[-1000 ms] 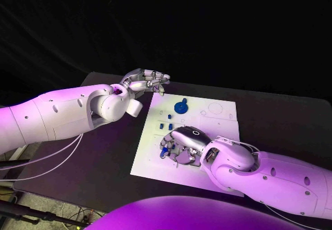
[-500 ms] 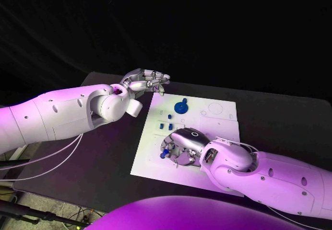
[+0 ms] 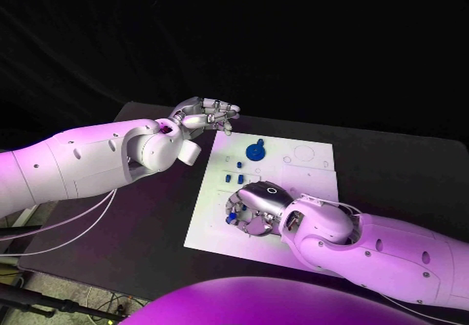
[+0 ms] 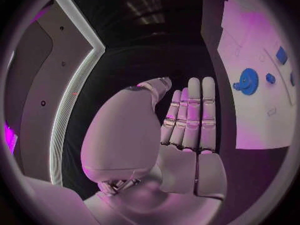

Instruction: Assemble the parts on the task board

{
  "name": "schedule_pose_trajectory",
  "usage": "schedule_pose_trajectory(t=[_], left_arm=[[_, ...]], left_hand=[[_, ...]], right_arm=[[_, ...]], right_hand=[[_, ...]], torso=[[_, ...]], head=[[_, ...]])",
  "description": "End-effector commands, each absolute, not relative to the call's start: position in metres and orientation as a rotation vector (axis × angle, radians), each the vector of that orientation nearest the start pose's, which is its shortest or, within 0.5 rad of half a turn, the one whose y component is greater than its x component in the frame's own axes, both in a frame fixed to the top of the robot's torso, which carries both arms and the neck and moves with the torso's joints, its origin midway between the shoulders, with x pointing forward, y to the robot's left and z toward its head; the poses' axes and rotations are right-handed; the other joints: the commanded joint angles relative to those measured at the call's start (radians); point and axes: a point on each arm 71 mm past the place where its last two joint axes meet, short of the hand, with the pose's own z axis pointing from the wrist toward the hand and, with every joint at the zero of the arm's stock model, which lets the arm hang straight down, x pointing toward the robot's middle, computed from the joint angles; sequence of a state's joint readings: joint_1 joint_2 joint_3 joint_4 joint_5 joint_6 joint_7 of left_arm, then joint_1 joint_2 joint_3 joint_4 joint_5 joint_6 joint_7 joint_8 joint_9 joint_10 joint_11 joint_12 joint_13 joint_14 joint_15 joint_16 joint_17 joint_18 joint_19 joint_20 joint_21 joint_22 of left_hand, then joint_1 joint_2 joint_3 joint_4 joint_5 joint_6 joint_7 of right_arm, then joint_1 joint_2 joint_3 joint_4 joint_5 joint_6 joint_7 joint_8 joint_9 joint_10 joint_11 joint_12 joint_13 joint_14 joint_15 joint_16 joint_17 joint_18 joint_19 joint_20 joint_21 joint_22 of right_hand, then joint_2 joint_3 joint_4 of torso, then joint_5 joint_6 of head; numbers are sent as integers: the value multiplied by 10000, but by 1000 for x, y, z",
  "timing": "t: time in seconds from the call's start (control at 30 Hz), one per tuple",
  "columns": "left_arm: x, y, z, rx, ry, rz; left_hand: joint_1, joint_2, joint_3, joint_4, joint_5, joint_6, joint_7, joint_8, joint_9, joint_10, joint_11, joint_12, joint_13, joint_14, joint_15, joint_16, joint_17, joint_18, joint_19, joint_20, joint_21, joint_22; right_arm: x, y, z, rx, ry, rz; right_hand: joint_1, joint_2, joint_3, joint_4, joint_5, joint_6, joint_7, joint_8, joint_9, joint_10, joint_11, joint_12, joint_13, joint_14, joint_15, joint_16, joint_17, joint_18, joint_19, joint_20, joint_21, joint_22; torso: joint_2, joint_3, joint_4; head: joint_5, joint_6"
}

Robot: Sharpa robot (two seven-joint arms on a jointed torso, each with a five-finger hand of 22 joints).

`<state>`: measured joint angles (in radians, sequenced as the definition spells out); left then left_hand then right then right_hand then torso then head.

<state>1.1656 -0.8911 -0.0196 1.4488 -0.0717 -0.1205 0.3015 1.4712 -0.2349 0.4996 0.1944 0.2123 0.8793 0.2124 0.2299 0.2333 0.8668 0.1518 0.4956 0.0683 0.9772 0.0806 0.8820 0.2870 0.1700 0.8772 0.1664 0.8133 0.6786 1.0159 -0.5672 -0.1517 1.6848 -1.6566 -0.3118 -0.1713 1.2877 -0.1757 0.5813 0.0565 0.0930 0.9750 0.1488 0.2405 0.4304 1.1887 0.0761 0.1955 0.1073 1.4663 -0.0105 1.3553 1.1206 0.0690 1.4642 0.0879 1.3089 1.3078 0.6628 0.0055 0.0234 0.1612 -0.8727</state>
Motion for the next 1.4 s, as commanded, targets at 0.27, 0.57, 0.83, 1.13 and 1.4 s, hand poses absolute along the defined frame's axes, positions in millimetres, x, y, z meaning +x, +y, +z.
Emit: schedule_pose_trajectory(t=[0.27, 0.57, 0.83, 1.13, 1.4], left_arm=[[493, 243, -195, -10899, 15726, -15650], [493, 244, -195, -10914, 15735, -15624], [492, 245, -195, -10920, 15739, -15616], [492, 247, -196, -10926, 15717, -15589], [491, 248, -198, -10936, 15760, -15555]], left_hand=[[-100, 4, -30, -56, -9, -99, 5, -38, 15, -81, 8, -58, 9, -61, 1, -31, 5, 127, -17, 76, -63, -13], [-100, 4, -30, -56, -9, -99, 5, -38, 15, -81, 8, -58, 9, -61, 1, -31, 5, 127, -17, 76, -63, -13], [-100, 4, -30, -56, -9, -99, 5, -38, 15, -81, 8, -58, 9, -61, 1, -31, 5, 127, -17, 76, -63, -13], [-127, 7, -25, -81, -11, -108, 9, -41, 18, -89, 11, -55, 10, -62, 5, -41, 7, 127, -18, 79, -70, -14], [-211, -21, -61, -73, -21, -122, 13, -47, 19, -95, 16, -48, 13, -54, 14, -42, 14, 124, -21, 89, -85, -22]], right_arm=[[354, -25, -267, -4950, 17453, 9836], [353, -35, -259, -4094, 16717, 10030], [357, -71, -234, -1778, 15763, 11046], [384, -173, -229, 2506, 18727, 9109], [363, -226, -237, 2993, 19495, 7355]], right_hand=[[-255, -261, -234, 150, 101, -842, -64, -662, -321, 1, -94, -78, 115, 223, 2, 87, 50, -124, -2, 73, -78, 1728], [-401, -503, -544, 334, -158, -1788, -278, -1268, -636, 79, -201, -80, 268, 216, -90, 83, 29, -137, 31, -14, -42, 1766], [-118, -310, -663, 374, 40, -614, -85, -686, -502, 710, -181, 440, 699, 265, -100, 173, 172, -213, 188, -73, 282, 1903], [-680, -88, -1693, 971, 553, -266, -344, 547, 368, 418, -482, 5784, 5866, 452, -309, 666, 910, -392, 547, -220, 1193, 2233], [-912, -257, -1991, 1329, 547, -419, -316, 657, 474, 785, -421, 7946, 8352, 533, -271, 963, 1455, -469, 684, -199, 1589, 2338]], torso=[[0, -9, 3], [-1, 3, 8], [-29, -20, 4], [-145, -105, -109], [-275, -112, -286]], head=[[-27, 1], [-60, 1], [-326, 1], [-799, 86], [-989, 86]])
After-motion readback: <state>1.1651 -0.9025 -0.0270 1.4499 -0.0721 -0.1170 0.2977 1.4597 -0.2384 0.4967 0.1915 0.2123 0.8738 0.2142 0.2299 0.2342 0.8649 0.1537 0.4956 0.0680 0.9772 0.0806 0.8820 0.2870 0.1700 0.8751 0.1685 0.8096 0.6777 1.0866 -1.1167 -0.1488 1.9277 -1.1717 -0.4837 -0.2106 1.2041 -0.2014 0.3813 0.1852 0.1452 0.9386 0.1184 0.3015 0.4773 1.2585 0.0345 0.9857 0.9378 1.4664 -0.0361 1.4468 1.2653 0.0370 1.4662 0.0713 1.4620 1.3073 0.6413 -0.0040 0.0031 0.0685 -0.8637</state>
